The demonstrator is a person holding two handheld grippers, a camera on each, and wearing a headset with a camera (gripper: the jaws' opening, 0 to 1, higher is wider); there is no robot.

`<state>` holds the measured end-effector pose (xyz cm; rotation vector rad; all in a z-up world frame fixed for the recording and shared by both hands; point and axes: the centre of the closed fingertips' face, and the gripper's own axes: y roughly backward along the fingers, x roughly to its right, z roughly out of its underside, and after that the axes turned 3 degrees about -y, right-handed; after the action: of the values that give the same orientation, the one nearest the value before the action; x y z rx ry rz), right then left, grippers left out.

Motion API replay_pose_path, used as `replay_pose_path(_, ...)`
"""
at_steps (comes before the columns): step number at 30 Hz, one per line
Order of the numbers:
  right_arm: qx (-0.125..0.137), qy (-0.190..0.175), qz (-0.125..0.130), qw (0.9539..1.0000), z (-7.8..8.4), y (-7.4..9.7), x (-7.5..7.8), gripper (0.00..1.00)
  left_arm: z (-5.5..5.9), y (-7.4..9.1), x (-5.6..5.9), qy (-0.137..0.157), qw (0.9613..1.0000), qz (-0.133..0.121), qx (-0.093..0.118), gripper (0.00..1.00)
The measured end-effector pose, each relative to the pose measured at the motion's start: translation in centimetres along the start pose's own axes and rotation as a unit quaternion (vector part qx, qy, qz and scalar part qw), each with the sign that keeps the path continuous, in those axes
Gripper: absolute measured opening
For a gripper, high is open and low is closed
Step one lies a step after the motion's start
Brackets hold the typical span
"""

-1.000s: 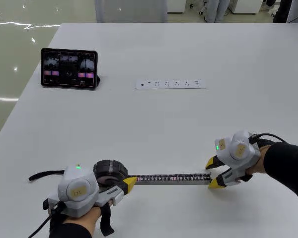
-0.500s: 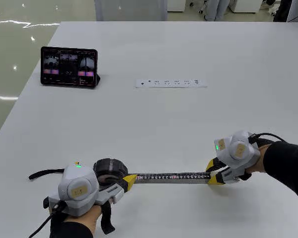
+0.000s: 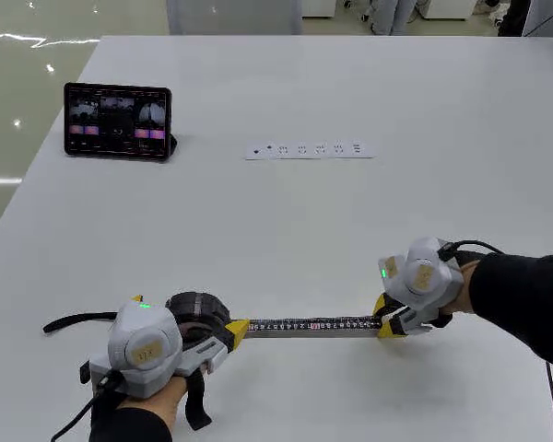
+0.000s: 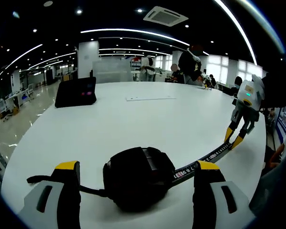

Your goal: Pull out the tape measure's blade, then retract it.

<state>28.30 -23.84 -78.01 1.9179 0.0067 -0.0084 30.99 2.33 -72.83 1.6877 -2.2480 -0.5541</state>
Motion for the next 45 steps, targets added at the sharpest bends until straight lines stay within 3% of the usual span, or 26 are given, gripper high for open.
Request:
replay_pose_path(2, -0.005, -0.008, -0.005, 0.9999, 0.1, 0.0, 0.2, 0.11, 0.4, -0.3, -0.1, 0.005, 1.0000, -0.003, -0.008, 0.96)
replay_pose_path(9, -0.001, -0.051, -0.028, 0.9983, 0.1, 0.1, 0.2, 0.10, -0.1, -0.8, -0.1, 0.004, 0.9999, -0.011, 0.005, 0.85)
replay_pose_path(14, -0.009, -0.069, -0.027, 0.9972, 0.2, -0.1, 0.2, 0.10, 0.4, -1.0, -0.2, 0.024, 0.9995, -0.018, -0.007, 0.78)
replay_pose_path(19, -0.028, -0.058, -0.022, 0.9977, 0.1, -0.2, 0.1, 0.11, 0.3, -1.1, 0.0, 0.031, 0.9994, -0.014, -0.007, 0.70)
replay_pose_path(24, -0.021, -0.066, -0.027, 0.9972, 0.2, -0.1, 0.1, 0.11, 0.8, -1.3, -0.1, 0.048, 0.9983, -0.018, -0.025, 0.64)
replay_pose_path(31, -0.016, -0.059, -0.029, 0.9977, 0.1, -0.1, 0.1, 0.11, 1.0, -1.4, 0.0, 0.050, 0.9976, -0.014, -0.046, 0.63)
replay_pose_path(37, -0.009, -0.065, -0.034, 0.9973, -0.1, -0.1, 0.1, 0.10, 1.1, -1.3, -0.1, 0.042, 0.9979, -0.012, -0.047, 0.62)
replay_pose_path(45, -0.028, -0.058, -0.037, 0.9973, -0.3, -0.1, -0.1, 0.10, 1.2, -1.3, -0.1, 0.041, 0.9977, -0.008, -0.053, 0.62)
